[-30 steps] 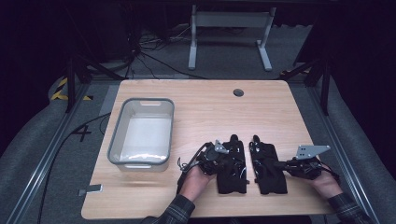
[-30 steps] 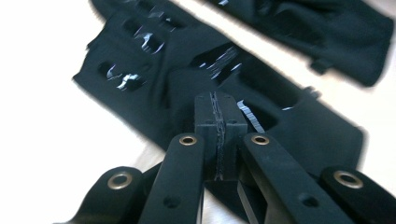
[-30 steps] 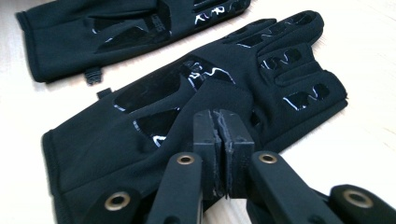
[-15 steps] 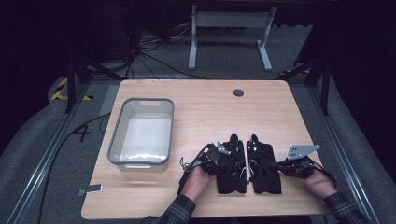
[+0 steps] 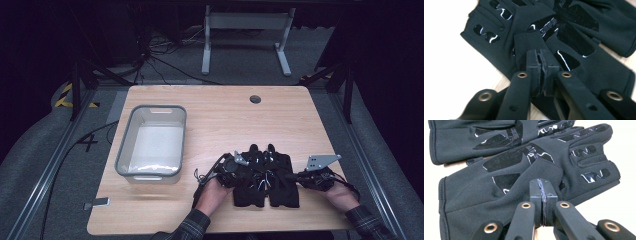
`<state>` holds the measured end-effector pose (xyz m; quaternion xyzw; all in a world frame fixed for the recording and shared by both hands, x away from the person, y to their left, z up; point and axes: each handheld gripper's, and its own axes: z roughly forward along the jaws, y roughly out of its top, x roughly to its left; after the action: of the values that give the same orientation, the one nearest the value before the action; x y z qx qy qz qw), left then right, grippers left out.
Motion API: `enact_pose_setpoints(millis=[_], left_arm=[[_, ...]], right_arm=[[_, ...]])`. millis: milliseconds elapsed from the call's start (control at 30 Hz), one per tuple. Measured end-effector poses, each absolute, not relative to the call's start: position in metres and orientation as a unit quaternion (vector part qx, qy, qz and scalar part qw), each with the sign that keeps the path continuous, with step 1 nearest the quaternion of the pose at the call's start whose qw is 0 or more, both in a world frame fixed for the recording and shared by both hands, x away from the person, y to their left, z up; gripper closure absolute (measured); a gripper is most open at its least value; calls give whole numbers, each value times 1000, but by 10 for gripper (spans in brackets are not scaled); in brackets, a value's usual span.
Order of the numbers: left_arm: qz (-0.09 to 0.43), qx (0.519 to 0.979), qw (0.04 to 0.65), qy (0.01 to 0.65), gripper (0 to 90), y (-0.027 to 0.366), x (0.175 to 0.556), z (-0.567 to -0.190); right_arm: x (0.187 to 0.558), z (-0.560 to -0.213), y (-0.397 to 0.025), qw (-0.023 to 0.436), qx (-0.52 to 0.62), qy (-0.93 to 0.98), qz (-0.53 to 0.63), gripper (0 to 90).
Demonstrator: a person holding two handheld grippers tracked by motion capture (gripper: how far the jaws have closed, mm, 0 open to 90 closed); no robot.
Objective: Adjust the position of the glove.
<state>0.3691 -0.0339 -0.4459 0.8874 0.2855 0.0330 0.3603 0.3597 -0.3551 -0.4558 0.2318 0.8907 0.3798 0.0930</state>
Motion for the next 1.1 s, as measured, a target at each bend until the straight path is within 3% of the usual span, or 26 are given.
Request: enact_pose_setpoints(millis=[67, 100, 133, 200, 300, 400, 533, 667, 767, 1100], left_arm=[[38, 881, 366, 296, 755, -27, 368, -444], [41, 878, 366, 305, 671, -25, 367, -443], [43, 874, 367, 314, 671, -22, 367, -444], [46, 872, 361, 328, 573, -20, 369, -446], [33, 870, 355, 340, 514, -19, 374, -451], [26, 873, 353, 336, 511, -22, 374, -454], [30, 878, 347, 329, 567, -28, 373, -456], [29, 876, 351, 328, 734, -29, 372, -455], [22, 873, 357, 333, 811, -28, 373, -454], [21, 854, 390, 345, 838, -19, 372, -440]], right_arm=[[360, -456, -355, 93, 231, 892, 378, 897], [360, -457, -355, 93, 231, 892, 377, 897], [360, -457, -355, 93, 231, 892, 377, 897], [360, -457, -355, 93, 230, 892, 378, 897], [360, -457, -355, 93, 230, 892, 378, 897], [359, -457, -355, 93, 230, 892, 378, 897], [359, -457, -355, 92, 230, 892, 378, 898], [359, -457, -355, 93, 230, 892, 378, 898], [359, -457, -355, 93, 230, 892, 378, 899], [359, -458, -351, 89, 226, 892, 381, 899]])
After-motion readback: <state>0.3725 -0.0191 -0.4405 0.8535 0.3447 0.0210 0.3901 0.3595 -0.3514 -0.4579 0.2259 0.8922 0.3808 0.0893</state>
